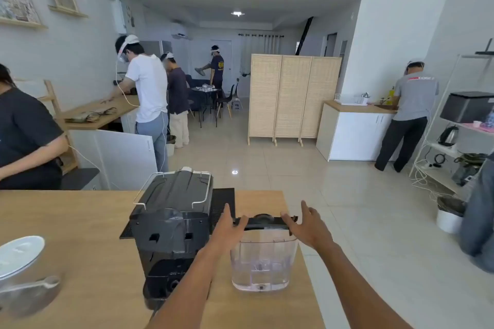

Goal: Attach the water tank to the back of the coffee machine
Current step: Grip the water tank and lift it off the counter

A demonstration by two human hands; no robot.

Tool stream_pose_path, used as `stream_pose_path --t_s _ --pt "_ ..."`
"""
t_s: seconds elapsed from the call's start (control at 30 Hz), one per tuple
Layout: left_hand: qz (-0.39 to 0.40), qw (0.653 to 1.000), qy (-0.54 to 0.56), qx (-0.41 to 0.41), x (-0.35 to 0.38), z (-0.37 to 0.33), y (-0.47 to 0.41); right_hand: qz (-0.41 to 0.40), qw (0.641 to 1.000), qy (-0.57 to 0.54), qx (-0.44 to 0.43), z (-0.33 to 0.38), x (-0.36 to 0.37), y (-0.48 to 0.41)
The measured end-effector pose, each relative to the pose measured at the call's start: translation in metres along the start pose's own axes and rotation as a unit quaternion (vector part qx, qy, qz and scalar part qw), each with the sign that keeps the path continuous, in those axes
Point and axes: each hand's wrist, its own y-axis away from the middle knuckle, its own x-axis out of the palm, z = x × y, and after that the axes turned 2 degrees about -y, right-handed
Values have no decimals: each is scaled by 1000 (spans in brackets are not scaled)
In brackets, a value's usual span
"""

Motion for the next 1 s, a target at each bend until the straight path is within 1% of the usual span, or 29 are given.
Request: stream_pose_path --t_s 0.03,0.13,0.23,0.33,0.53,0.6,0.73,0.83,1.0 --pt "-10 1000 5 4 2 -2 1 11 1000 1 -2 -3 1 -1" --pt "-25 999 -9 -40 4 -5 3 48 999 -22 5 -10 3 -4" --pt "-24 997 30 -70 7 -5 9 80 994 -70 2 -14 9 -5" --pt "-25 997 55 -42 8 -3 14 90 990 -104 -30 -14 10 1" --pt "-25 994 102 -7 4 11 13 82 976 -191 -64 -18 10 15" --pt "-57 993 100 -3 4 16 17 64 974 -208 -67 -22 15 16" --pt "-139 984 104 31 8 16 25 18 967 -234 -94 -32 22 18" --pt "-172 976 114 62 12 13 30 -9 960 -253 -116 -34 23 20" --pt "-210 969 97 90 16 11 34 -21 956 -265 -128 -40 25 17"
